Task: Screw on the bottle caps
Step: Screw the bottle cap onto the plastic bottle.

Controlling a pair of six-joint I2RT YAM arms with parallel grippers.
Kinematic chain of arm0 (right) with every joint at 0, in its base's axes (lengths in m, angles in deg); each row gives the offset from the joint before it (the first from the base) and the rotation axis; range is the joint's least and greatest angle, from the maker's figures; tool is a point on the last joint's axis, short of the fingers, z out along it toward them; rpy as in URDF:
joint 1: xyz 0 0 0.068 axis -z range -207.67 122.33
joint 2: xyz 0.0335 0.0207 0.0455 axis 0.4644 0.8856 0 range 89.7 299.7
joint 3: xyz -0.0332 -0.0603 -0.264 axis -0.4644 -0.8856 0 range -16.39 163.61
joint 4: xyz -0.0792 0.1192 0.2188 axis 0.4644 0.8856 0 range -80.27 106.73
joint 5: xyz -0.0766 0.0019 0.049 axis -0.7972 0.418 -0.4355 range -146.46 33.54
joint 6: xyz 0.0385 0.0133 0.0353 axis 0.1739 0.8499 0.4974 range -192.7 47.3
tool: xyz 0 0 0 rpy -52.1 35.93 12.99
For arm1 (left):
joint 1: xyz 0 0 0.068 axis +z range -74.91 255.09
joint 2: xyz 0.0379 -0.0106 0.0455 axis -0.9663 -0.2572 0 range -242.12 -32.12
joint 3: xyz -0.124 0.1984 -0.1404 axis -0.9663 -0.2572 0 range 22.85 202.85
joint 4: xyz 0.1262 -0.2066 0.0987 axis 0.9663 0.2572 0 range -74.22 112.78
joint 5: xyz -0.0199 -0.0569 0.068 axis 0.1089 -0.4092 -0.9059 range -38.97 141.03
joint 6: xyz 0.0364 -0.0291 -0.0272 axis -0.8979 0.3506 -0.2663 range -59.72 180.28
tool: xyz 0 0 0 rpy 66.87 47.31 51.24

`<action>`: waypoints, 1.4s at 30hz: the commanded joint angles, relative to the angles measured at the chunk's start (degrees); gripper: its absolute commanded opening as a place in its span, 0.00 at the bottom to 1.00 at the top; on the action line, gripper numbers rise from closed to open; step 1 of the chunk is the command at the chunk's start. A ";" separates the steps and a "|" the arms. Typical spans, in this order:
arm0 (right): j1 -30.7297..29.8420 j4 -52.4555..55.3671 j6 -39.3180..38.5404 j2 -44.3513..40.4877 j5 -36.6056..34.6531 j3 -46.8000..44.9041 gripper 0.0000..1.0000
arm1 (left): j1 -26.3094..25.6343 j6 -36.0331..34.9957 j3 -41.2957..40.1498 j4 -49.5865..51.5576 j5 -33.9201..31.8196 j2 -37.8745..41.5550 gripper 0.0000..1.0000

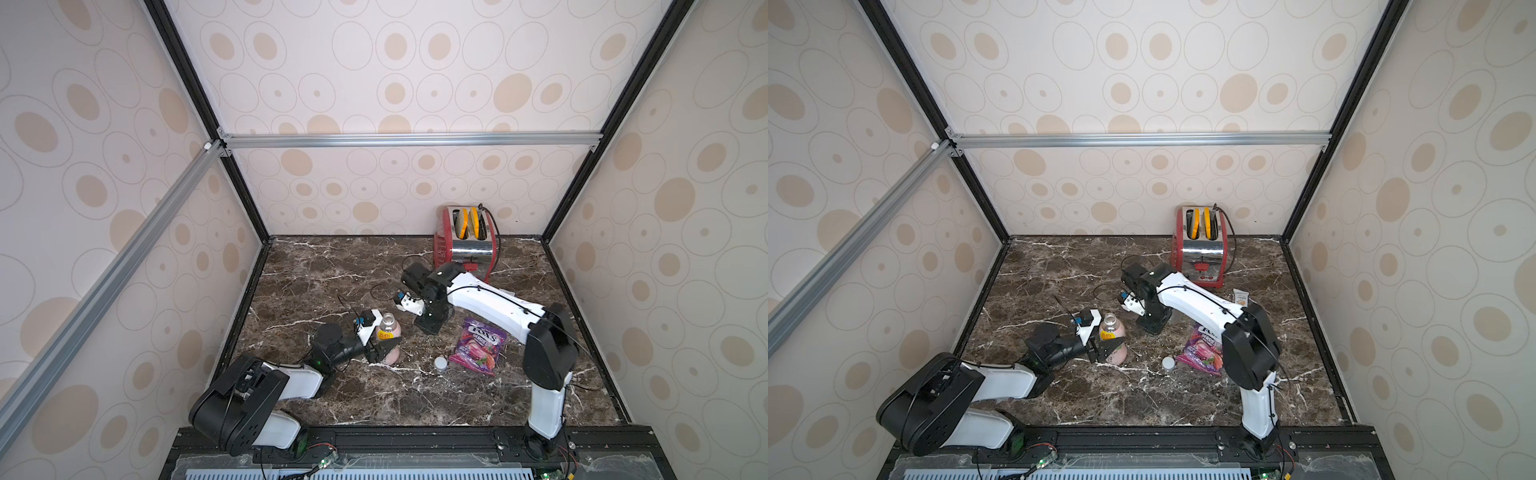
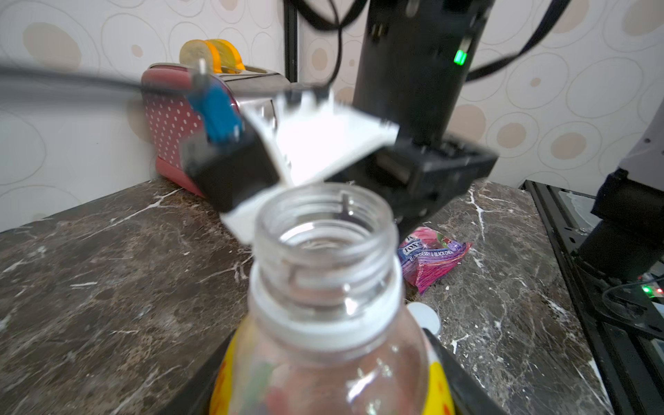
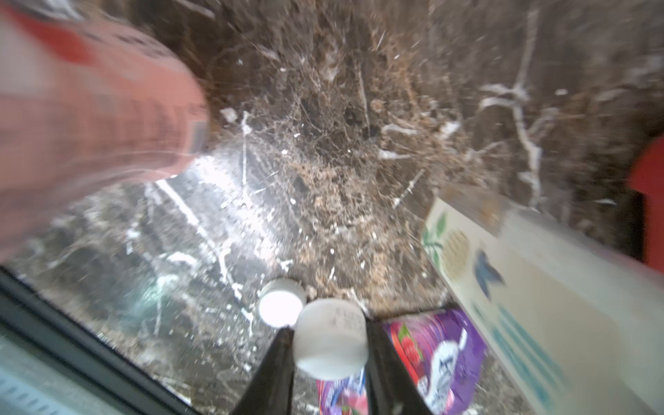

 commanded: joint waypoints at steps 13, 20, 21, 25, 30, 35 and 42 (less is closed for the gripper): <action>-1.75 19.82 1.05 -4.12 5.09 15.95 0.27 | -7.07 -2.11 5.21 -14.02 0.37 -11.83 0.75; -4.12 22.26 0.96 0.90 5.30 22.88 0.27 | -7.18 -2.35 3.49 -15.63 -0.78 -12.10 0.79; -4.39 22.32 0.89 1.46 5.40 23.71 0.28 | -7.14 -2.41 3.13 -15.68 -1.12 -11.85 0.79; -5.85 22.79 0.71 4.25 5.87 27.74 0.28 | -7.08 -2.84 1.72 -15.67 -2.48 -10.57 0.79; -6.71 23.50 0.35 6.44 5.86 31.10 0.28 | -7.13 -3.11 -0.29 -15.67 -4.61 -8.13 0.84; -6.89 23.40 0.37 6.67 6.11 31.89 0.28 | -7.06 -3.47 -1.63 -15.63 -5.29 -6.13 0.85; -7.48 23.61 0.19 7.57 6.65 33.58 0.28 | -7.07 -2.85 -2.52 -15.69 -5.76 -5.89 0.85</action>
